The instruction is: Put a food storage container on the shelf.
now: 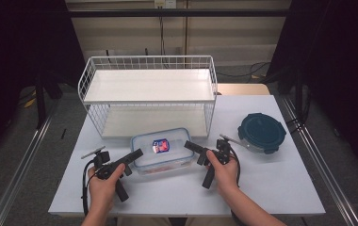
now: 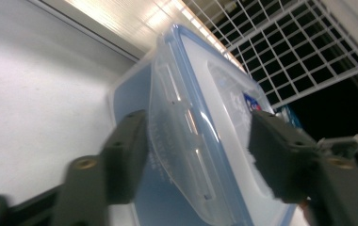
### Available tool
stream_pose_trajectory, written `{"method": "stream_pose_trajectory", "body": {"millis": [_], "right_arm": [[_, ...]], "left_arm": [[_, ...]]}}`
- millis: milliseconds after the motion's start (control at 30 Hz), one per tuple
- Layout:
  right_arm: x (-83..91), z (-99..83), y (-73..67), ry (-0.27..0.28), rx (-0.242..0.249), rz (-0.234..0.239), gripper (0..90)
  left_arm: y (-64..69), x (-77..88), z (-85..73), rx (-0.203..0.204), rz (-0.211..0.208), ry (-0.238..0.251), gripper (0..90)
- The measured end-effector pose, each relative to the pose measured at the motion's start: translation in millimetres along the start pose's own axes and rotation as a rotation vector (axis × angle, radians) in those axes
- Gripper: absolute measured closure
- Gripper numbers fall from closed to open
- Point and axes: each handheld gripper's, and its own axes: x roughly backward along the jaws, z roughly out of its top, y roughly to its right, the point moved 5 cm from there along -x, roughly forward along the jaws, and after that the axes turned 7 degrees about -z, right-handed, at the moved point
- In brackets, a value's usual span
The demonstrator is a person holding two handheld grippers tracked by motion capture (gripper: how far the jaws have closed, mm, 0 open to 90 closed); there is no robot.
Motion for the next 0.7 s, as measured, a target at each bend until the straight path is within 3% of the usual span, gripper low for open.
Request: {"method": "stream_pose_trajectory", "body": {"millis": [133,300,333,433,467,600,700], "right_arm": [[2.2,-1.2,3.3,0.014,-0.079,0.018,53.6],[3.7,-1.9,2.7,0.039,-0.138,0.027,56.8],[4.1,-1.5,2.4,0.042,-0.143,0.033,57.4],[4.7,-1.7,0.7,0.052,-0.153,0.040,58.2],[4.9,-2.2,0.5,0.058,-0.160,0.042,58.5],[7.2,-5.0,-2.4,0.041,-0.181,0.056,61.1],[7.2,-6.7,-6.3,0.036,-0.167,0.083,61.6]], "left_arm": [[1.1,0.5,-0.4,0.026,0.006,0.012,43.7],[0.1,3.9,-0.5,0.041,0.007,0.016,45.3],[0.7,3.9,-0.1,0.062,0.005,0.025,46.1],[0.8,4.3,0.8,0.072,0.004,0.048,47.5],[1.4,5.7,1.0,0.062,0.005,0.041,47.8],[4.7,11.2,7.6,0.047,-0.001,0.103,52.7],[4.9,15.0,10.8,0.054,-0.008,0.118,52.8]]}}
